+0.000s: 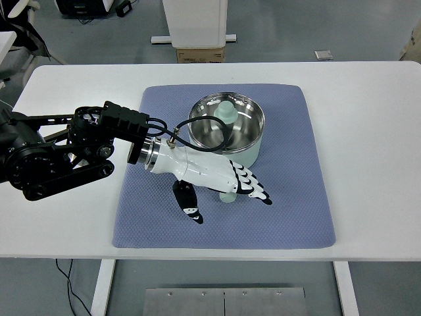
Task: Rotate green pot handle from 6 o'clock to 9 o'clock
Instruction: 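Push the green handle with the left hand, turning the pot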
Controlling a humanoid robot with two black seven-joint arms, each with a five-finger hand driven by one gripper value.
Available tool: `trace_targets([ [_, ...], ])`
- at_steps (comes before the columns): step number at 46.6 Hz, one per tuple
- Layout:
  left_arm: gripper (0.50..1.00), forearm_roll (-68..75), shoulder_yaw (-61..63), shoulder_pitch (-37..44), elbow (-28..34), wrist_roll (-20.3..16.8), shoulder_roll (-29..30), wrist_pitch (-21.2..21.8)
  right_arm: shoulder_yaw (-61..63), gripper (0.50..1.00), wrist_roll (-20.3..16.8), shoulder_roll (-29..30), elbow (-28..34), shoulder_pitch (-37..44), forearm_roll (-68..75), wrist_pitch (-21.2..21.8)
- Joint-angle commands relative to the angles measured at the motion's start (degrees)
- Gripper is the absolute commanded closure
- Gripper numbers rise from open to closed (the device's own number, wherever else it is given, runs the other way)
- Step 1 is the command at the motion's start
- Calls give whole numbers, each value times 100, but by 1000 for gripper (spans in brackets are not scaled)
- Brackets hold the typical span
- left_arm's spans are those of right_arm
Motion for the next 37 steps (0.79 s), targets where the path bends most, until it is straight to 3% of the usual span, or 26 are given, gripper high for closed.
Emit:
trace_targets([
  [1,500,59,25,-8,-4,0,1,0,0,500,0,0,0,0,0,0],
  [37,500,165,376,-105,-40,0,-114,0,0,500,0,0,0,0,0,0],
])
